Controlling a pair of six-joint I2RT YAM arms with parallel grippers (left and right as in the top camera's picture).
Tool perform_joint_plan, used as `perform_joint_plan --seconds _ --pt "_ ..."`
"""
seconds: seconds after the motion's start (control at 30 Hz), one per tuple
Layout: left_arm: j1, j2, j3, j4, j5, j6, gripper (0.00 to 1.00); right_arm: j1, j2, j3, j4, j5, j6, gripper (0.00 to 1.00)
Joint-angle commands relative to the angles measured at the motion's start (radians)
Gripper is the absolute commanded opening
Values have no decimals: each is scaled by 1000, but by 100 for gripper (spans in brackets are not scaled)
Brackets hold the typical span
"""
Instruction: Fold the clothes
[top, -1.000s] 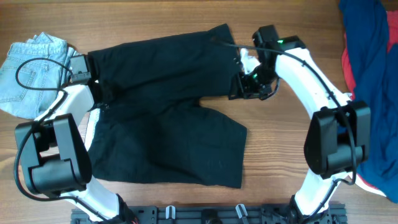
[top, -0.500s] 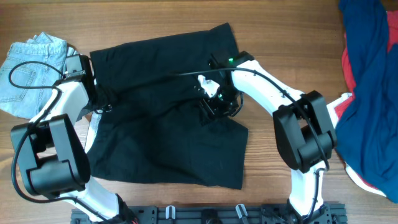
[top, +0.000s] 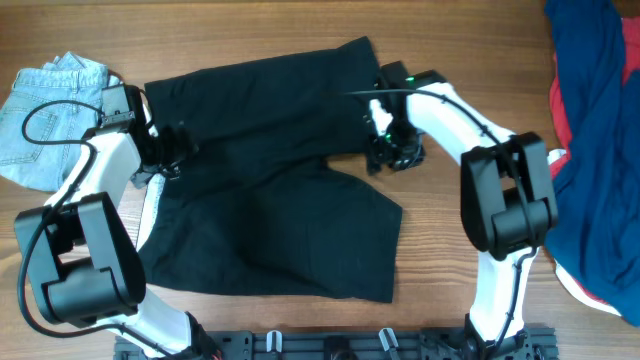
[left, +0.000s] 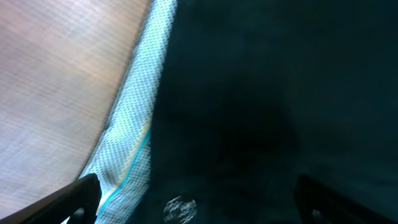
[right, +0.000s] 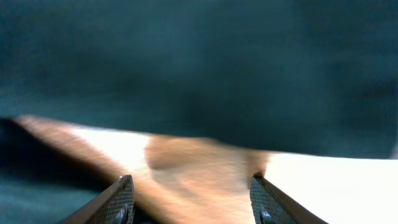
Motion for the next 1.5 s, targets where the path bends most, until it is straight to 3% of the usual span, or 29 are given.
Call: perform_joint_plan --seconds 0.0,0.13,0.33,0.53,0.7,0.83,0.97,1.07,1.23,1.37,1.47 --pt "-29 -21 15 67 93 -9 100 -50 24 -8 28 76 0 61" --pt "-42 -33 15 80 -35 -9 100 -67 -2 55 23 -17 62 61" --pt "-13 -112 15 56 -102 -10 100 -26 -61 183 130 -409 -116 53" --pt "0 -116 15 17 -125 -32 100 93 46 168 201 -373 -147 54" --pt "0 -116 15 -3 -124 -32 100 89 165 168 218 -312 -142 54" --pt "0 -116 15 -10 -113 -32 100 15 169 168 214 -11 -91 57" --pt "0 -116 15 -9 -53 -32 100 -129 169 171 253 18 -92 57" --pt "-17 -116 15 73 45 -32 100 -193 169 184 278 -23 -96 57" --pt "-122 -116 15 251 48 -32 100 -204 167 217 270 -40 -113 63" --pt "-129 -116 15 148 48 -31 100 -206 93 372 103 -40 -71 70" --pt "-97 -142 15 -61 49 -31 100 -224 -51 436 -21 -23 29 76"
